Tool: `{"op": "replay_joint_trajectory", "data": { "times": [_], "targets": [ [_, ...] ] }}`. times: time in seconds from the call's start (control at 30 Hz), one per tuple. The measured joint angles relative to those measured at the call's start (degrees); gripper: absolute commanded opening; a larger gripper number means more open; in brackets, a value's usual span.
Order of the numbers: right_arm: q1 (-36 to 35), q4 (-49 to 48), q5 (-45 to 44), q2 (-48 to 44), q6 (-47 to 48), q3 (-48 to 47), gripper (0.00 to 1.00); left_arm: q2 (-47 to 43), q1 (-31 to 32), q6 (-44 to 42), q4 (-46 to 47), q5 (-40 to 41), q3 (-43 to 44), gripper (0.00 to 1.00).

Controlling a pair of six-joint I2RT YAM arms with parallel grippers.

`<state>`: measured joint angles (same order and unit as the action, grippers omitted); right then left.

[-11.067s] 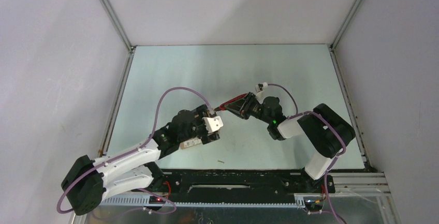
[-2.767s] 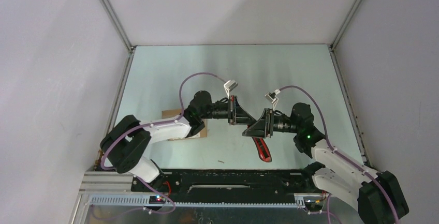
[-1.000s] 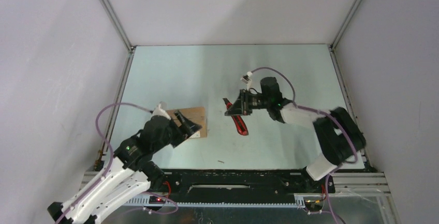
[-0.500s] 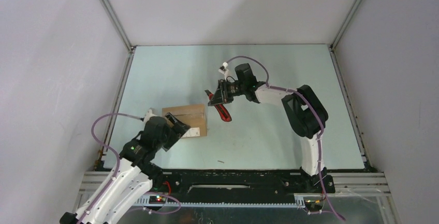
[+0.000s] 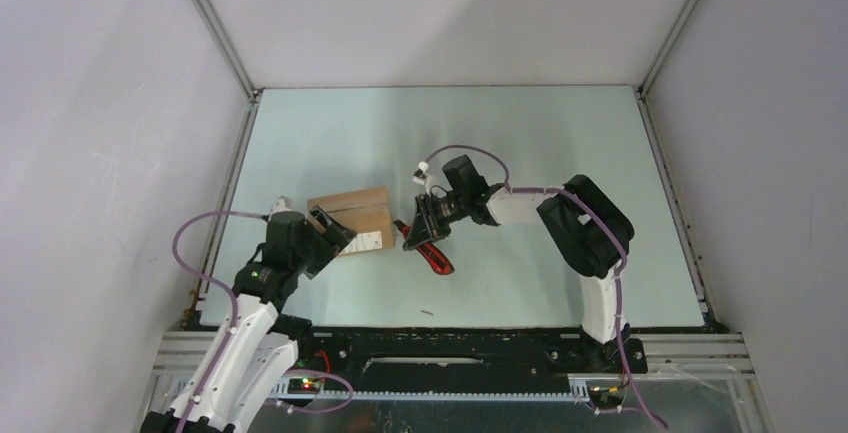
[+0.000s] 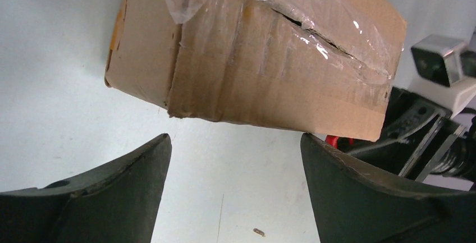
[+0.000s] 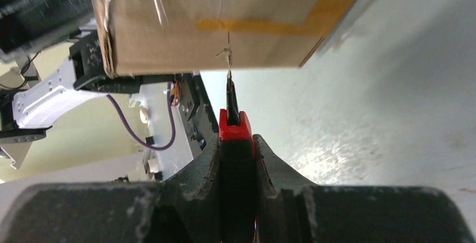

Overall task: Unpack the express box
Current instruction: Cut the express box at the center of the board.

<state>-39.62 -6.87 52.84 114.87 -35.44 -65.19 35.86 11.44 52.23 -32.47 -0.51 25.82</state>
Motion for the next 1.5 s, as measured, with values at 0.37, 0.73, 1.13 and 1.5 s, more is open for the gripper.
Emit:
{"op": "replay_joint_trajectory", "data": {
  "times": [0.37,0.73,1.13,1.5],
  "targets": [
    [0.8,-4.9,1.0,-5.3,-3.5,5.9,0.00,-2.3,-1.8,-3.2,-2.0,-1.7,0.5,0.88],
    [5.2,9.6,1.0,6.5,8.2,-21.6,0.00,-6.6,-1.8,-0.6,1.4,-7.9,0.2,0.92],
    [4.1,29.2,0.5,16.5,27.0,-31.4,0.00,-2.5,-2.0,0.2,1.3,-5.0,0.0,0.93],
    [-0.3,24.4,2.3,0.5,26.0,-13.5,0.00,3.0,-4.5,-3.1,2.9,-4.1,1.9,0.94]
  ]
}}
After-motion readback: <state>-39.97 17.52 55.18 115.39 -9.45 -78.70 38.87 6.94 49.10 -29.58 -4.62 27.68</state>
